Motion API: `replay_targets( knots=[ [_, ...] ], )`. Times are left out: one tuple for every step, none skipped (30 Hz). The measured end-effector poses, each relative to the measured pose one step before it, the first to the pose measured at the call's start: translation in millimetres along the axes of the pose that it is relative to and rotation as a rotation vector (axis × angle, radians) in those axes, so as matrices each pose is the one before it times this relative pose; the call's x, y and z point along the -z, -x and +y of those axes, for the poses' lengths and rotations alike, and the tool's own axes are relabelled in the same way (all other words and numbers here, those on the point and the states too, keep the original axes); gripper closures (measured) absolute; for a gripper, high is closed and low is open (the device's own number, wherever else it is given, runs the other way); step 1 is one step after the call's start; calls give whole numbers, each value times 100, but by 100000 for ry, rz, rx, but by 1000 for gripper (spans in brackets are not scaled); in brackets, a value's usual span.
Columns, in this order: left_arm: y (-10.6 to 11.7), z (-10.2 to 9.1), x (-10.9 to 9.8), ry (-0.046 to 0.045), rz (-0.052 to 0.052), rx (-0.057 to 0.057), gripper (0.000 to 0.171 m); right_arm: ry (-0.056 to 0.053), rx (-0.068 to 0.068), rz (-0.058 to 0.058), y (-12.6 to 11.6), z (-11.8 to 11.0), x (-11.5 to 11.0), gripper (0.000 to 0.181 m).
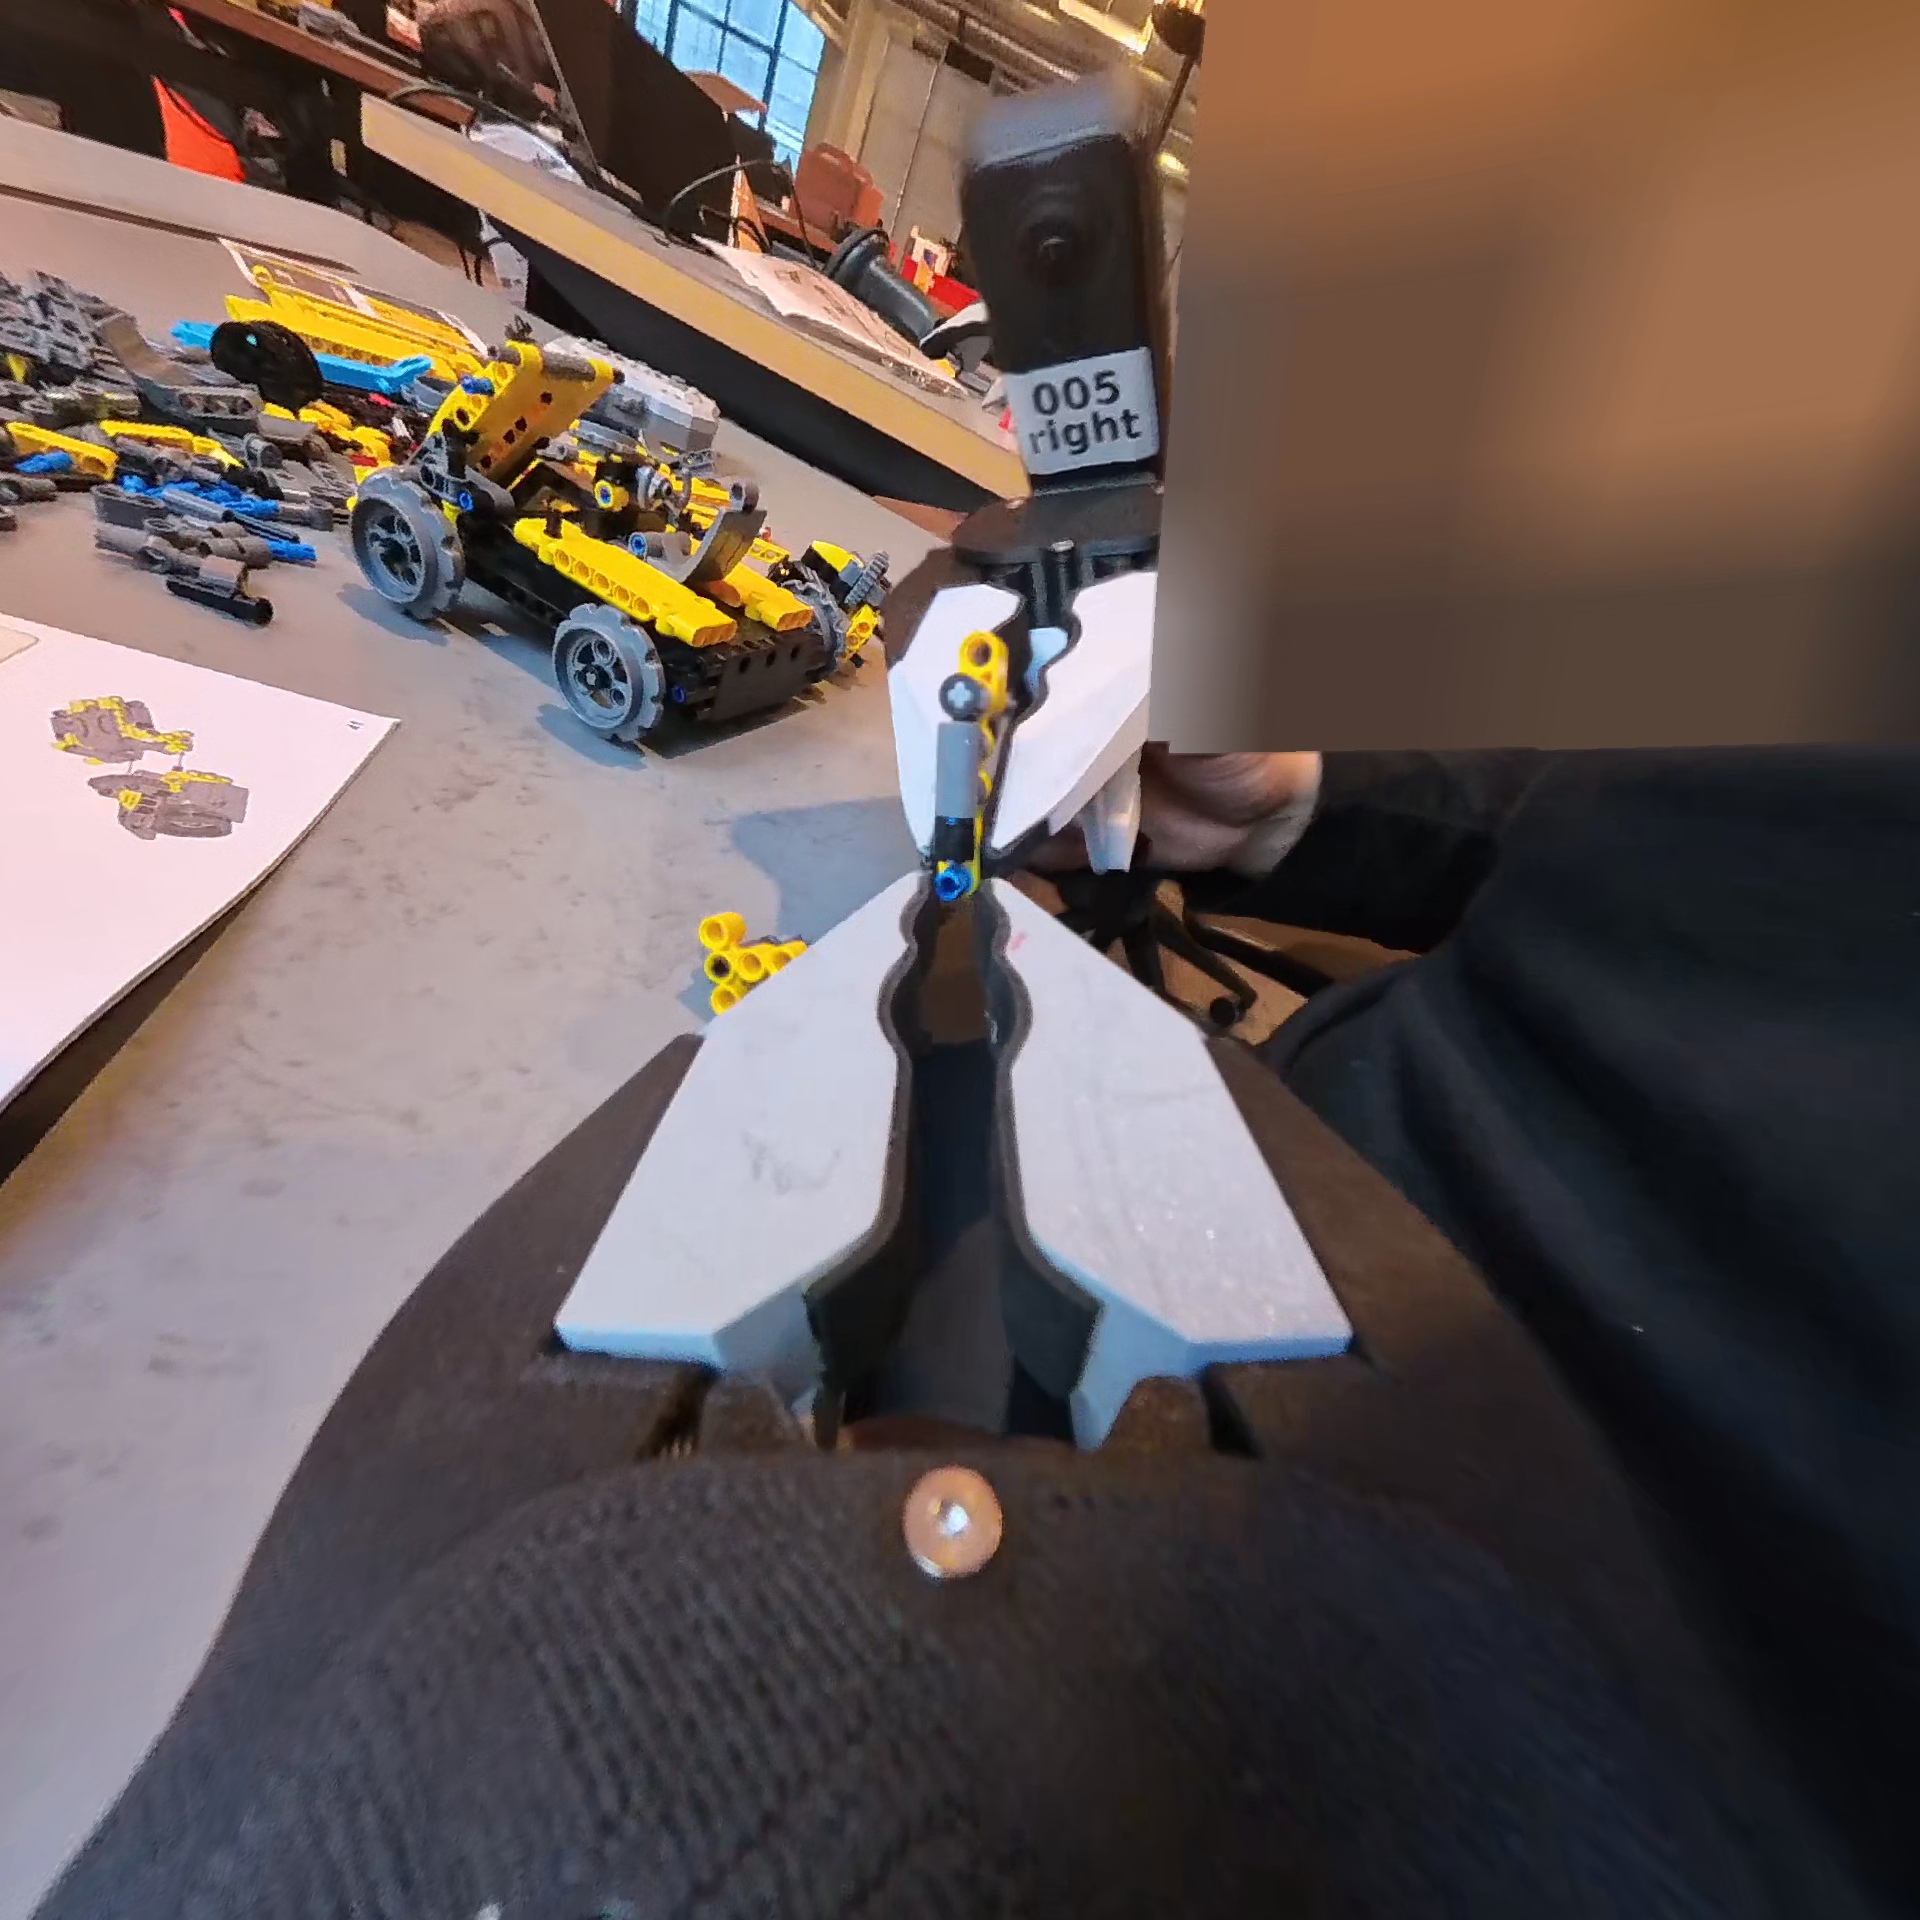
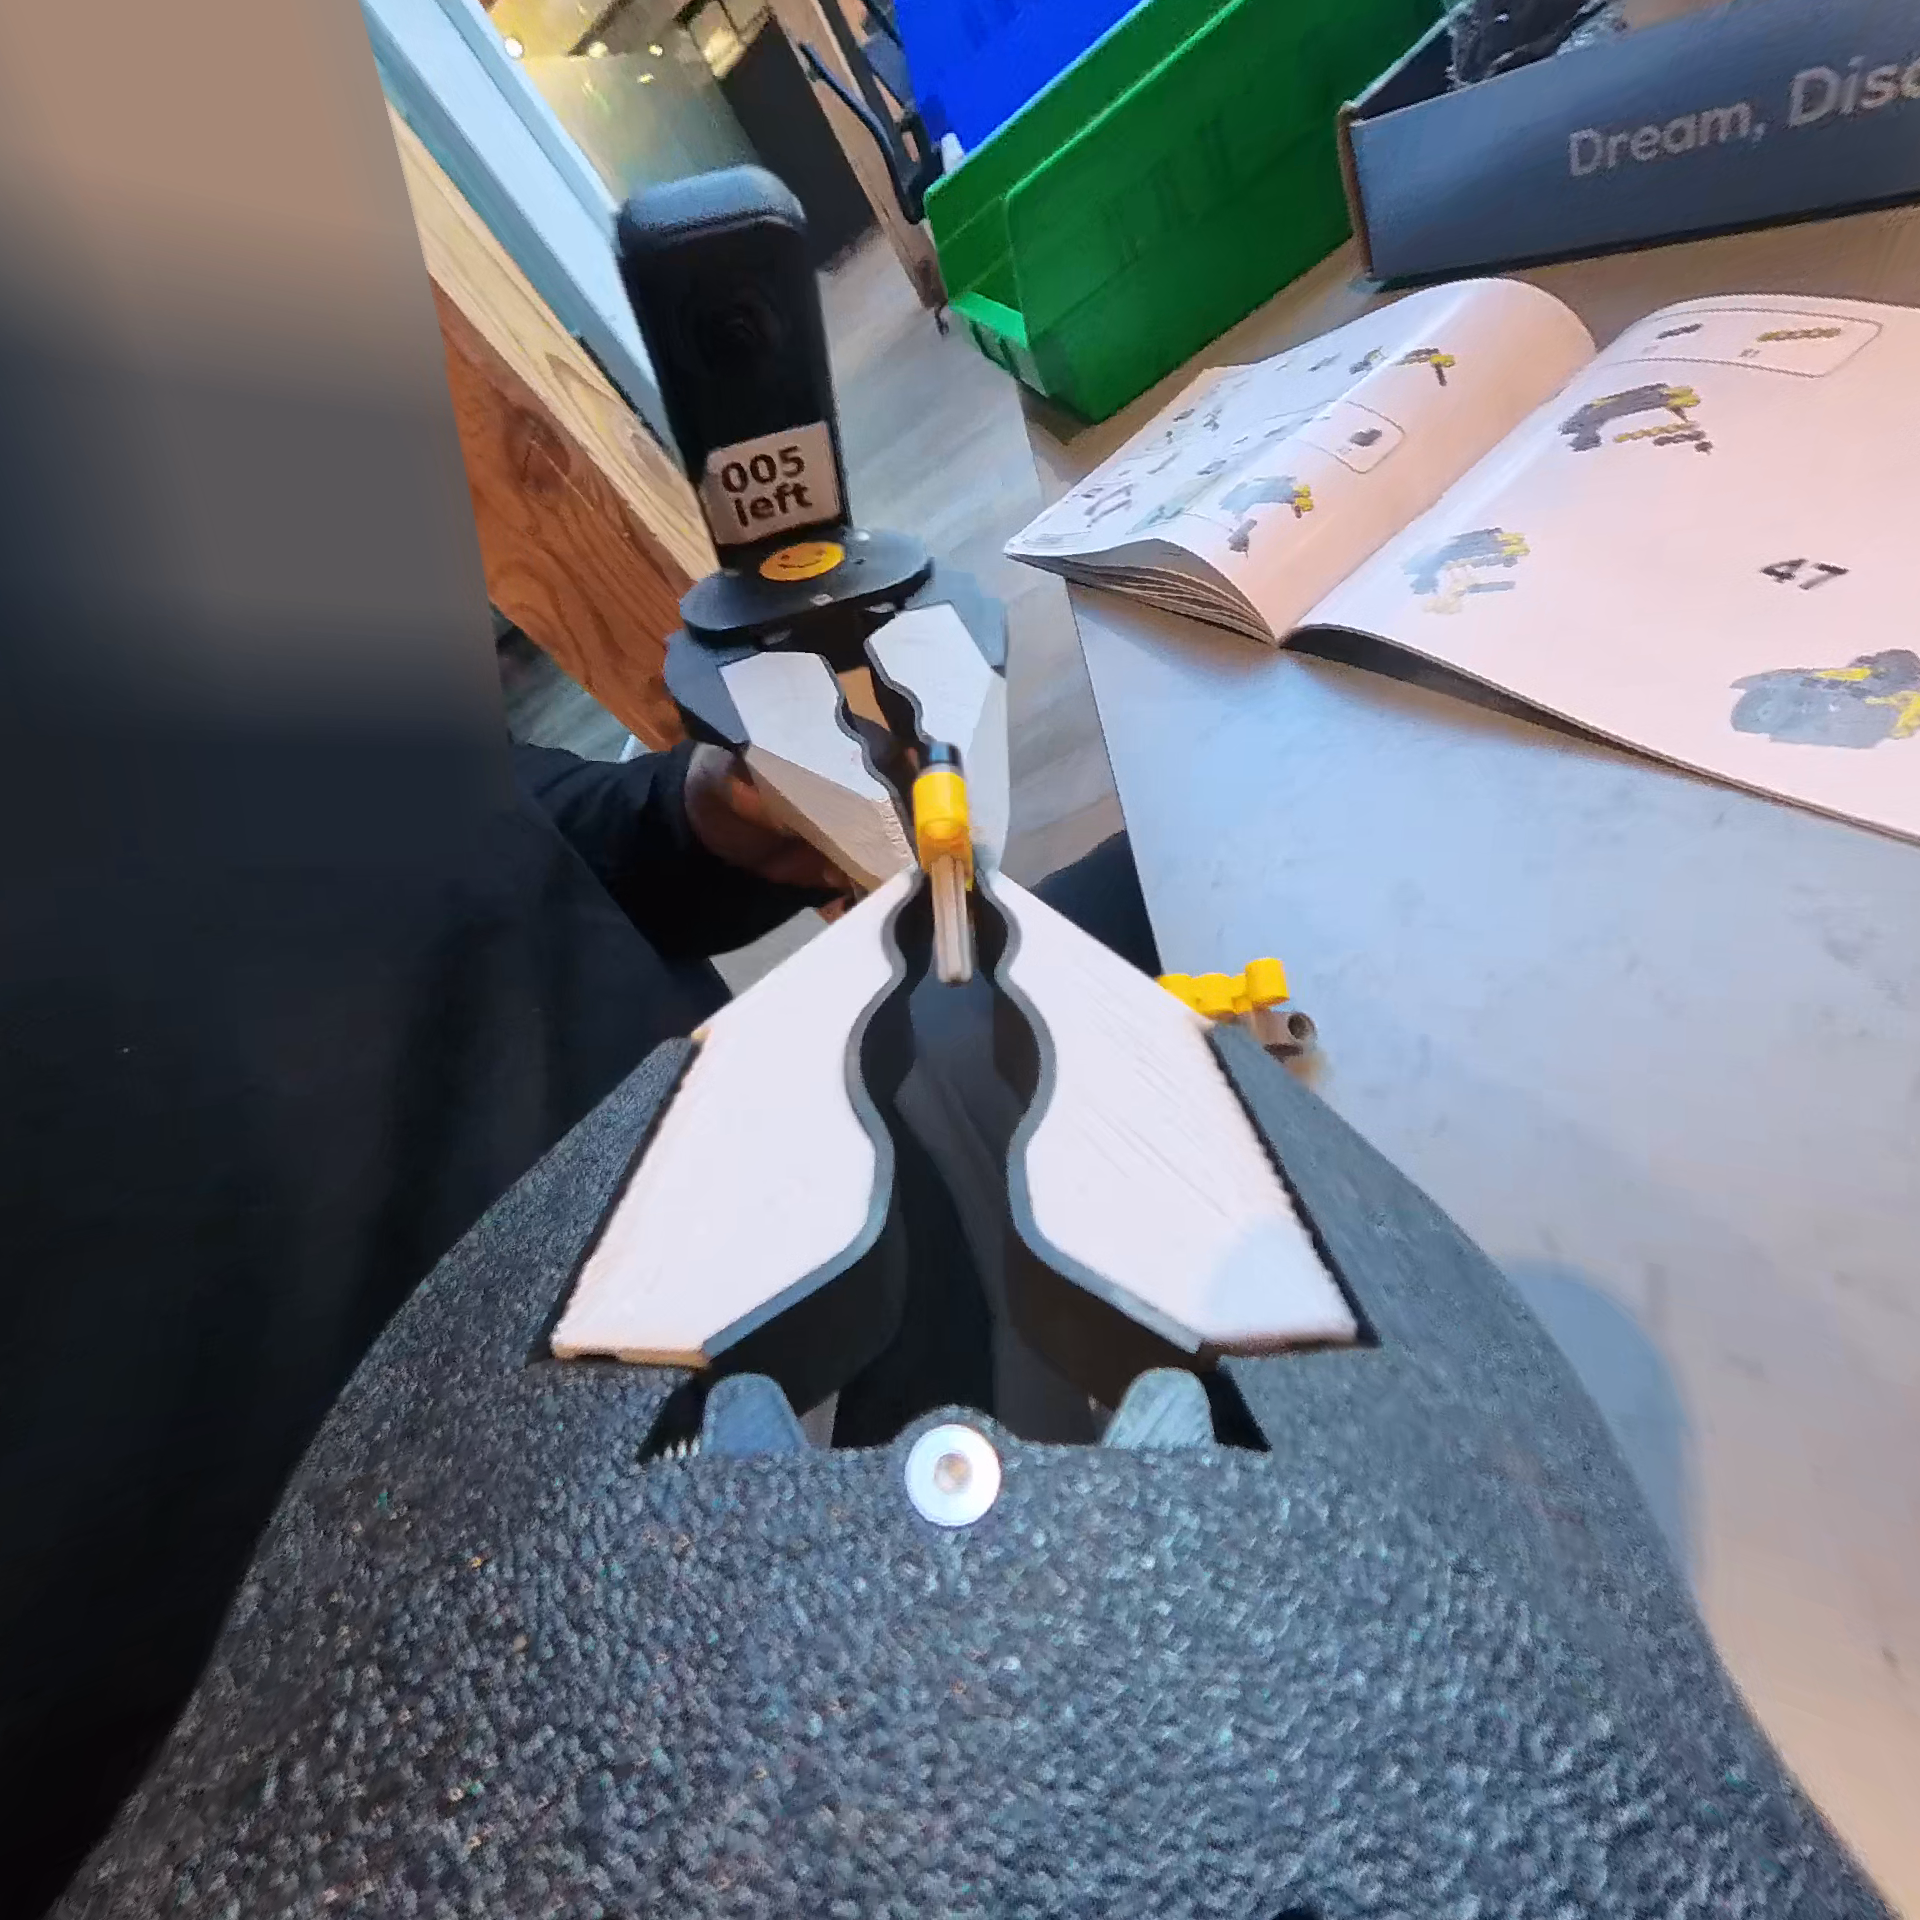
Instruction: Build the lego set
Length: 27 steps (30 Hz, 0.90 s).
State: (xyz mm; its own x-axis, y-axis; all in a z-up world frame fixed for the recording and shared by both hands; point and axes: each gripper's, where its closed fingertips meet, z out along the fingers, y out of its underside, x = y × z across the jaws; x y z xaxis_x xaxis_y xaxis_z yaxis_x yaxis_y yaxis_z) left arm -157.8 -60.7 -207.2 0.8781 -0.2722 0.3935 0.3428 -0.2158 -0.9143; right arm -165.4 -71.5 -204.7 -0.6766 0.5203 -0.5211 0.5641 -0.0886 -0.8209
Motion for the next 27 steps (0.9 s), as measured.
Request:
replay_targets(
  knots=[
    [258,192,-45,2356,-749,-626,165,405,-305,2392,-364,103,135,174],
    [351,170,51,2941,-859,-1532,160,479,-364,2679,-452,110,191,174],
    [612,127,117,3237,-1947,-801,153,390,-611,2410,-454,126,257,174],
    [616,84,132,3473,-1588,302,147,184,-878,2192,-452,92,294,174],
    [420,28,60,3358,61,770,145,201,-876,1765,-404,100,286,174],
    [224,94,-65,4060,1570,850,145,493,-798,1026,-303,143,232,174],
    [458,191,-152,5085,241,809,145,548,-846,1048,-320,159,185,174],
    [656,287,-247,5586,-983,613,145,511,-948,1074,-345,154,132,174],
    [434,346,-339,6311,546,415,143,856,-1322,628,-314,209,55,174],
    [233,199,-350,5306,1542,-100,141,1145,-1760,423,-306,244,-22,174],
    [199,51,-351,3654,1430,-608,140,1168,-1845,-259,-195,241,-91,174],
    [95,-3,-313,2775,2023,-1109,140,1359,-1731,-683,-95,252,-140,174],
    [85,8,-279,2530,2120,-442,140,1316,-1290,-105,-139,235,-151,174],
    [39,26,-228,2414,2269,-13,140,1045,-553,293,-142,207,-122,174],
    [-57,66,-165,2224,2609,-42,139,858,-17,316,-122,170,-88,174],
    [9,65,-111,2033,1867,157,138,850,150,406,-138,172,-43,174],
    [146,69,-89,1778,649,-85,136,739,32,314,-137,159,-16,174],
    [97,45,-89,1335,579,-625,134,303,-73,-298,-52,88,-4,174],
    [-94,28,-110,1128,1515,-825,133,88,-310,-615,-16,63,1,174],
    [-50,37,-129,1162,1231,-431,134,26,-302,-375,-55,46,-8,174],
    [-42,68,-168,1292,1089,-187,134,139,-185,-97,-107,62,-16,174],
    [-21,59,-180,1255,1007,-159,134,124,-124,-279,-80,61,-25,174],
    [92,68,-169,1201,398,-112,134,-160,-135,-444,-40,28,-31,174],
    [113,58,-137,1140,235,-94,134,-274,-147,-580,-9,-2,-30,174],
    [-19,35,-95,826,985,-14,135,-282,-105,-853,51,-15,-38,174],
    [-64,2,-40,491,1329,385,136,-216,14,-846,65,-4,-40,174],
    [-72,-23,-16,160,1327,536,136,-166,170,-394,7,12,-47,175]
  ],
)
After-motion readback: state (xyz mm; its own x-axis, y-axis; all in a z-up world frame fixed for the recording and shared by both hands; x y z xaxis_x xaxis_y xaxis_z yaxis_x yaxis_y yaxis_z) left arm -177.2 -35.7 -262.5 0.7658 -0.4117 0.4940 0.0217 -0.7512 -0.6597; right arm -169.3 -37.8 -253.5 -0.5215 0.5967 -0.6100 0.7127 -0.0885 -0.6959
